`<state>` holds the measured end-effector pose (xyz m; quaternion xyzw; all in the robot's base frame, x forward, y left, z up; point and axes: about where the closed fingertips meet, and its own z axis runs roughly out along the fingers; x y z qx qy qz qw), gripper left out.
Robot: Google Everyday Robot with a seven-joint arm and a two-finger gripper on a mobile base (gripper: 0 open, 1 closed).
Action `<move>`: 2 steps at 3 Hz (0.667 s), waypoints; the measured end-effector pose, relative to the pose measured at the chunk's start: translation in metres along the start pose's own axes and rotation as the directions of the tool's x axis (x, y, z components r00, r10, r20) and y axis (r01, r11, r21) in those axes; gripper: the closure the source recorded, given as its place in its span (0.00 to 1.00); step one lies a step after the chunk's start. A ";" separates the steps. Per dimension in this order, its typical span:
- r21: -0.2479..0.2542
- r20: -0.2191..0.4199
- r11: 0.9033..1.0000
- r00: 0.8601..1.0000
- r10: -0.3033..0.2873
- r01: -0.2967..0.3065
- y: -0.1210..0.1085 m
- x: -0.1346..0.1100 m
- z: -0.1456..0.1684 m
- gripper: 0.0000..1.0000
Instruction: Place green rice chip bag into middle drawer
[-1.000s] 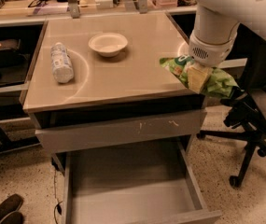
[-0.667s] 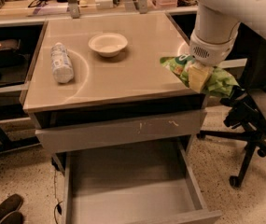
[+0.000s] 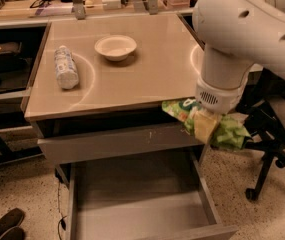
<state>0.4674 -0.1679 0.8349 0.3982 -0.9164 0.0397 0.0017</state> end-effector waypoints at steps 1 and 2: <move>-0.147 -0.089 0.989 0.996 -0.028 0.014 0.047 0.019 0.047 1.00; -0.148 -0.089 0.989 0.996 -0.027 0.014 0.048 0.020 0.049 1.00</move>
Offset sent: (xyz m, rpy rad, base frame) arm -0.0389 0.0122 -0.0422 0.0275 0.1432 0.0079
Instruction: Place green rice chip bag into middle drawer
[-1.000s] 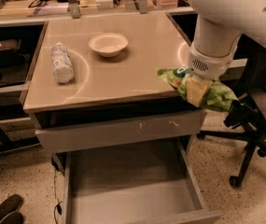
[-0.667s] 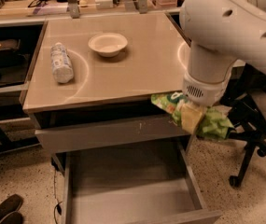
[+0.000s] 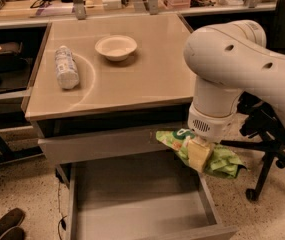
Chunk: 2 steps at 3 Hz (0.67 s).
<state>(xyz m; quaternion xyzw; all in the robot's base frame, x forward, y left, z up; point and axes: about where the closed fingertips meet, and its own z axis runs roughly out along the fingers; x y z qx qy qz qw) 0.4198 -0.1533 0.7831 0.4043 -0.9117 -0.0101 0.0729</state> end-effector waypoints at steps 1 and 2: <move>0.000 0.000 1.000 1.000 0.000 0.000 0.000 0.000 0.000 1.00; -0.080 0.011 0.997 1.000 0.007 -0.006 0.018 -0.014 0.043 1.00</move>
Offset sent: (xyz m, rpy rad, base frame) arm -0.0332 0.0696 -0.1375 0.1964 0.1798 -0.0572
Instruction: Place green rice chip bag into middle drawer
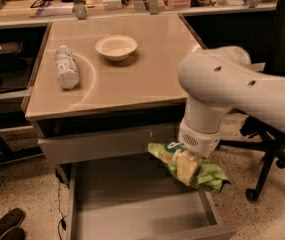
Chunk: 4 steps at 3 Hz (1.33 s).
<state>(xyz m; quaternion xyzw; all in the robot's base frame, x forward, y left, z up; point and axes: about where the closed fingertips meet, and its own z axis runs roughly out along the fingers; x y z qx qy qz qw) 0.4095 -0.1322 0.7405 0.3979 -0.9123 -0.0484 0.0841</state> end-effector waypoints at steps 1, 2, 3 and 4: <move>-0.093 0.016 0.996 1.000 0.015 -0.014 0.007 -0.022 0.055 1.00; -0.093 0.016 0.996 1.000 0.015 -0.014 0.007 -0.022 0.055 1.00; -0.143 0.034 0.989 0.999 0.034 -0.029 0.020 -0.032 0.087 1.00; -0.199 0.066 0.976 0.993 0.101 -0.086 0.024 -0.045 0.131 1.00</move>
Offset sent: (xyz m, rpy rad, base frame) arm -0.0025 0.0173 -0.0431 0.0555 0.0485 -0.0221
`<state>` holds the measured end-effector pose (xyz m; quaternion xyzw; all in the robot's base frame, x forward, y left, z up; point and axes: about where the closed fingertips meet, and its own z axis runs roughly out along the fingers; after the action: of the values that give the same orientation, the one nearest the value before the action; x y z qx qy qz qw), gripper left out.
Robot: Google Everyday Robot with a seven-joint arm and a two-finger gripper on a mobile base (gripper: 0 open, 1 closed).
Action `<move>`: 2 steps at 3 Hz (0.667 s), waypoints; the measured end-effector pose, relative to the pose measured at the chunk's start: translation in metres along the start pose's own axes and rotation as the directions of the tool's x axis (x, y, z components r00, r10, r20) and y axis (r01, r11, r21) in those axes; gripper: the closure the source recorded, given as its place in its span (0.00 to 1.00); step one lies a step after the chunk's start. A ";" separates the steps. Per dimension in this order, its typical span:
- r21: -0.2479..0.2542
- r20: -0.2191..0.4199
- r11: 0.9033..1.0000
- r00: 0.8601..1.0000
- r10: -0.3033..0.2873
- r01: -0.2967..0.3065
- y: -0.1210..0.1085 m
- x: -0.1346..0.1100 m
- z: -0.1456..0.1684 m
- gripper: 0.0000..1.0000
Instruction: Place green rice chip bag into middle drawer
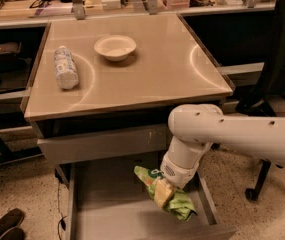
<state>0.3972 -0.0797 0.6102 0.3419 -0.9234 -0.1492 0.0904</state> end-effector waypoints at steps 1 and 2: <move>-0.060 0.053 0.993 0.993 0.101 -0.098 -0.006 -0.005 0.032 1.00; -0.059 0.067 0.993 0.993 0.102 -0.098 -0.008 -0.009 0.033 1.00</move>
Offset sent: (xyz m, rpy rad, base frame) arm -0.0012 0.0047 -0.0275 0.0421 0.0158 -0.0977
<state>0.3994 -0.0724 0.5760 0.2870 -0.9375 -0.1817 0.0750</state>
